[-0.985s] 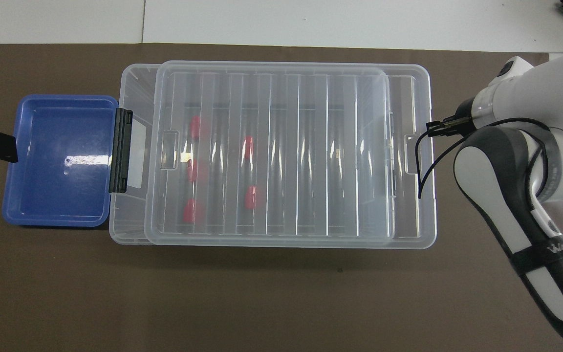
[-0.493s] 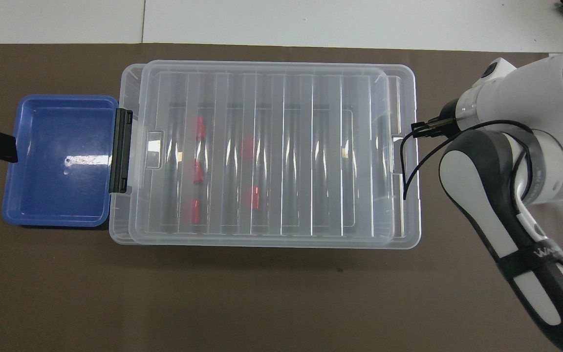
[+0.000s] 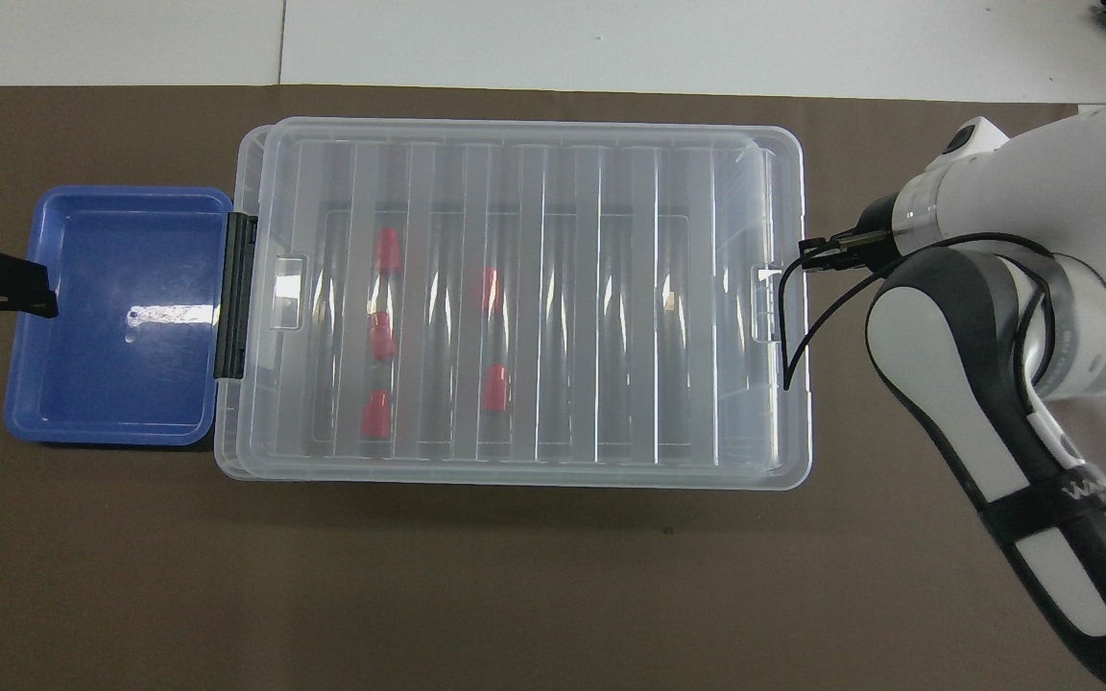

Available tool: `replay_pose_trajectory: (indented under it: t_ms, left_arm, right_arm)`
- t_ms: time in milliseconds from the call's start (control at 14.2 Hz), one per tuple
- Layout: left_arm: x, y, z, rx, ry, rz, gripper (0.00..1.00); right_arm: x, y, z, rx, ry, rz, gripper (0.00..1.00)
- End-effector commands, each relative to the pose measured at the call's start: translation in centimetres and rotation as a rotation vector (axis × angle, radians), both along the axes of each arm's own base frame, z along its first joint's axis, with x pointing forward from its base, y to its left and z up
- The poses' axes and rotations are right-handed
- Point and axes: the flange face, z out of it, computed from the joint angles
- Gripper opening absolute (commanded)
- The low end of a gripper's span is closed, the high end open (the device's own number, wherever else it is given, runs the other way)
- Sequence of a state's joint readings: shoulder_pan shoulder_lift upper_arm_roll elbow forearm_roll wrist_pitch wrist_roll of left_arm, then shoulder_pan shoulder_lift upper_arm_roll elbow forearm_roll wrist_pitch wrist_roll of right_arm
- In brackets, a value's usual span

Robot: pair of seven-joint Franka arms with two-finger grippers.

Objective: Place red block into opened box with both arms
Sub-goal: 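Release the lid and withdraw the right gripper from the box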

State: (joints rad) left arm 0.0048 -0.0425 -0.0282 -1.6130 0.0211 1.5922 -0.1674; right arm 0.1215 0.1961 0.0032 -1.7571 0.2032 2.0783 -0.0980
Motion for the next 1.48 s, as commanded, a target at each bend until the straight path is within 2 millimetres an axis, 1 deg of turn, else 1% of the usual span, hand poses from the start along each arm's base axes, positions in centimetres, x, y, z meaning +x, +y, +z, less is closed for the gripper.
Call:
replay_pose_trajectory:
  t_ms: [0,281,422,563,633,704,774,844,1056,1126,1267,1407]
  left_arm:
    - [-1.0,0.1,0.2,-0.032,0.004,-0.006,1.0]
    - [-1.1,0.0,0.2,-0.031,0.006,-0.006,1.0]
    - [-1.1,0.0,0.2,-0.031,0.007,-0.007,1.0]
    - [-1.1,-0.2,0.2,-0.031,0.007,-0.009,1.0]
    - [-1.1,-0.3,0.2,-0.031,0.009,-0.01,1.0]
    - [-1.1,-0.3,0.3,-0.031,0.007,-0.009,1.0]
    - [-1.1,-0.4,0.2,-0.031,0.007,-0.01,1.0]
    - [-1.1,-0.5,0.2,-0.031,0.007,-0.014,1.0]
    - [-1.2,-0.5,0.2,-0.031,0.009,-0.018,1.0]
    - [-1.2,-0.6,0.2,-0.03,0.01,-0.02,1.0]
    - [-1.1,-0.7,0.2,-0.03,0.006,-0.021,1.0]
    - [-1.1,-0.8,0.3,-0.028,0.004,-0.026,1.0]
  right_arm:
    - [-0.3,0.5,-0.7,0.037,0.015,-0.019,0.0]
    - [-0.3,0.2,-0.6,0.026,0.011,-0.014,0.0]
    - [0.0,-0.8,-0.4,-0.003,0.004,-0.021,0.0]
    - [0.3,-2.3,0.3,-0.104,-0.019,-0.001,0.0]
    - [0.2,-2.6,0.7,-0.142,-0.027,-0.004,0.26]
    - [0.0,-3.3,1.4,-0.158,-0.033,-0.033,0.99]
    - [-0.3,-3.9,2.4,-0.161,-0.036,-0.05,1.0]
    - [-0.6,-4.3,2.9,-0.166,-0.023,-0.064,1.0]
    - [-1.7,-5.4,7.1,-0.267,0.017,-0.162,1.0]
    - [-2.2,-5.6,8.2,-0.282,0.041,-0.189,1.0]
    - [-3.7,-5.8,10.8,-0.284,0.067,-0.25,1.0]
    - [-5.8,-6.3,13.4,-0.284,0.084,-0.264,1.0]
